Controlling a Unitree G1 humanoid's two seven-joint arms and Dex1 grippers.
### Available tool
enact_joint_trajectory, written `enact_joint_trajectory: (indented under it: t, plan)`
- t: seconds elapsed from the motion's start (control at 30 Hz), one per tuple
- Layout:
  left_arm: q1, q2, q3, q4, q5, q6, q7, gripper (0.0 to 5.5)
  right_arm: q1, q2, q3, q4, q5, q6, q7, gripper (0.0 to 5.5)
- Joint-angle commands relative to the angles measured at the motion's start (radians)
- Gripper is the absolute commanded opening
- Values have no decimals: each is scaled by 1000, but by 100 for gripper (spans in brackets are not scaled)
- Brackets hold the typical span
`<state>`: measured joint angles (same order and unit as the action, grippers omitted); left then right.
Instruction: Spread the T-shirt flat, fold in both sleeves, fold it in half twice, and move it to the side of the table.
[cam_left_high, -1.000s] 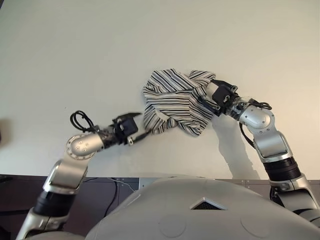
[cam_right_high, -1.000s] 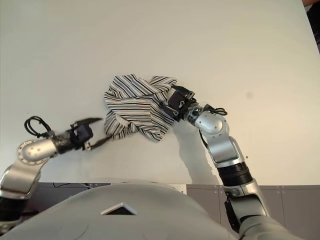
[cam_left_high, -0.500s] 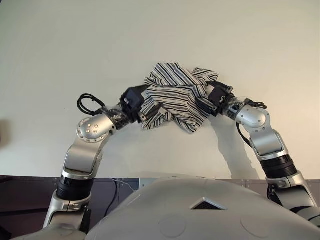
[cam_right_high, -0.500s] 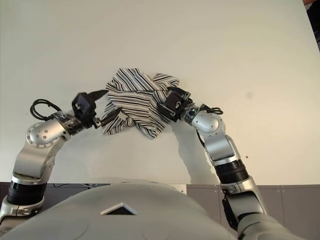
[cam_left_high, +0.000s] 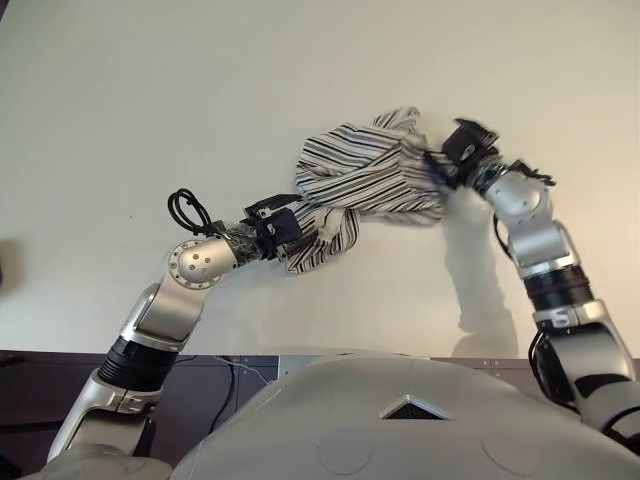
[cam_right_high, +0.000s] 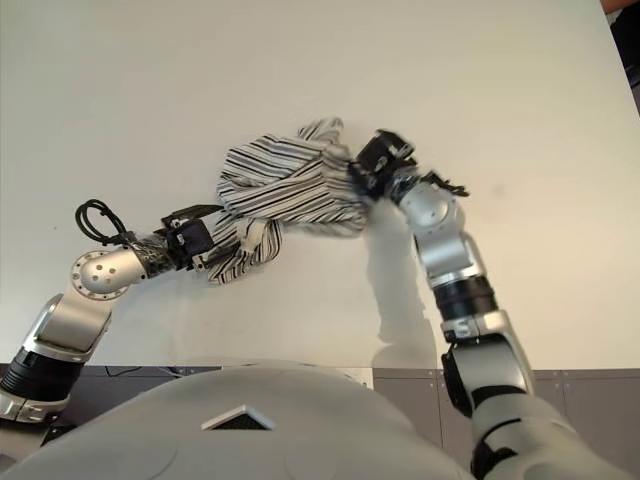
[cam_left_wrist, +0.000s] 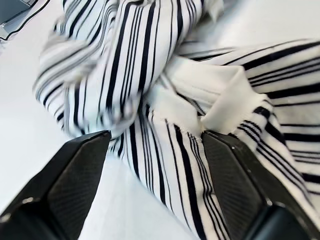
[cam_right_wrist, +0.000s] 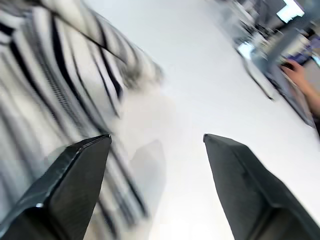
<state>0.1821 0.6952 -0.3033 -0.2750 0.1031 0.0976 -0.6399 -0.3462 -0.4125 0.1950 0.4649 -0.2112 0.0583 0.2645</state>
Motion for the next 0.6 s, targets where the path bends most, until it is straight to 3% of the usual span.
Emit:
enact_joint_trajectory:
  t: [0.03,0.1,0.13,0.23,0.3,0.37,0.6]
  plan:
    - [128,137,-37,71,33,-6,-124,337,-185,48,-372,347,300,-13,-160,340]
    - [111,146,-17,78,13,-31,-133,337,-138,79,-414,221,399,-5,-92,340]
    - [89,141,-1,77,-6,-39,-132,337,-50,86,-366,-4,492,75,37,340]
    - [42,106,41,45,-83,-10,-130,337,205,-31,-112,-619,646,239,333,340]
    - [44,99,44,20,-110,1,-135,337,321,-147,44,-826,594,236,448,340]
    - [64,102,30,18,-107,-6,-135,337,370,-183,121,-856,508,207,500,340]
    - [110,107,-22,25,-79,-18,-140,337,312,-153,230,-732,343,182,516,340]
